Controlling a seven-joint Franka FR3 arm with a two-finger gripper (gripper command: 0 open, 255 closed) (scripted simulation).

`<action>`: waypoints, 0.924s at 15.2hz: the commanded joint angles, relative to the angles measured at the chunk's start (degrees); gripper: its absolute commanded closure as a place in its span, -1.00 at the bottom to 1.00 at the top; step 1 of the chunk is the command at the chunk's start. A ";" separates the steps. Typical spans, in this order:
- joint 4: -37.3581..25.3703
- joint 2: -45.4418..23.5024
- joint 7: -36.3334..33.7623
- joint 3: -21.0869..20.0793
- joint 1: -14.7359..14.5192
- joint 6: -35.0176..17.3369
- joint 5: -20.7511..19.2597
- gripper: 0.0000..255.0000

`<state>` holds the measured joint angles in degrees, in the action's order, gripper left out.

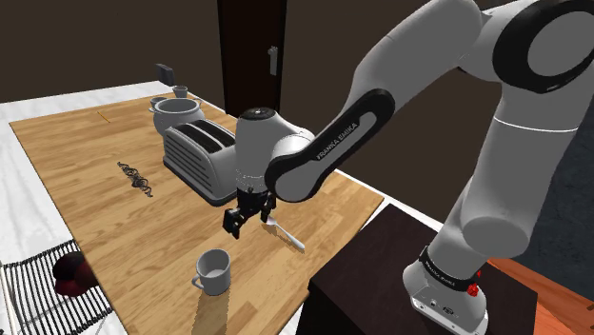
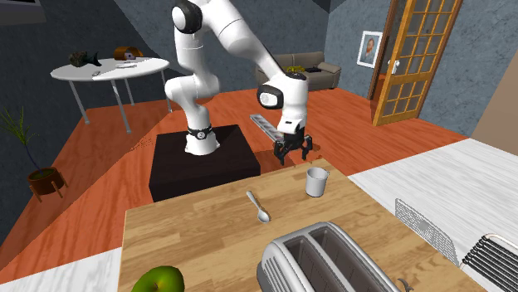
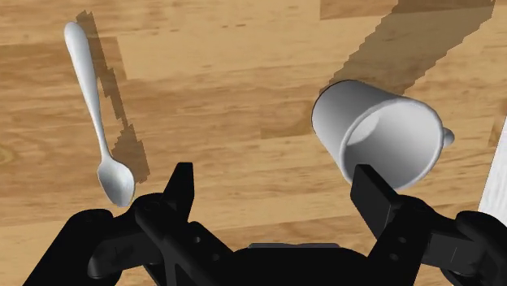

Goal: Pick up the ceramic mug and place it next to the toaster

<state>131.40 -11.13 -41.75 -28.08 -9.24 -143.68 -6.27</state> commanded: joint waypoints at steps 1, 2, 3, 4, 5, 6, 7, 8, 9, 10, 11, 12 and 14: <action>-2.99 -4.51 -3.01 0.62 -1.71 -1.07 -3.03 -1.00; -4.54 -6.78 -4.39 1.12 -2.75 -1.59 -4.44 -1.00; -6.16 -9.02 -5.66 1.68 -3.86 -2.03 -5.73 -1.00; -7.84 -11.23 -6.82 2.26 -4.99 -2.42 -6.89 -1.00; -9.59 -13.40 -7.87 2.88 -6.16 -2.74 -7.93 -1.00; -11.40 -15.55 -8.82 3.46 -7.31 -3.00 -8.87 -1.00; -11.81 -16.02 -8.98 3.65 -7.63 -3.06 -9.00 -1.00; -11.93 -16.68 -9.25 4.00 -7.92 -3.58 -9.40 -1.00; -12.06 -17.35 -9.52 4.34 -8.21 -4.10 -9.80 -1.00; -12.21 -18.03 -9.79 4.68 -8.50 -4.60 -10.19 -1.00; -12.37 -18.70 -10.05 5.02 -8.80 -5.11 -10.58 -1.00; -12.54 -19.39 -10.31 5.37 -9.09 -5.60 -10.96 -1.00; -13.04 -21.16 -10.97 6.26 -9.86 -6.86 -11.90 -1.00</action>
<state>118.75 -31.18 -52.35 -22.36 -18.64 -149.82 -17.60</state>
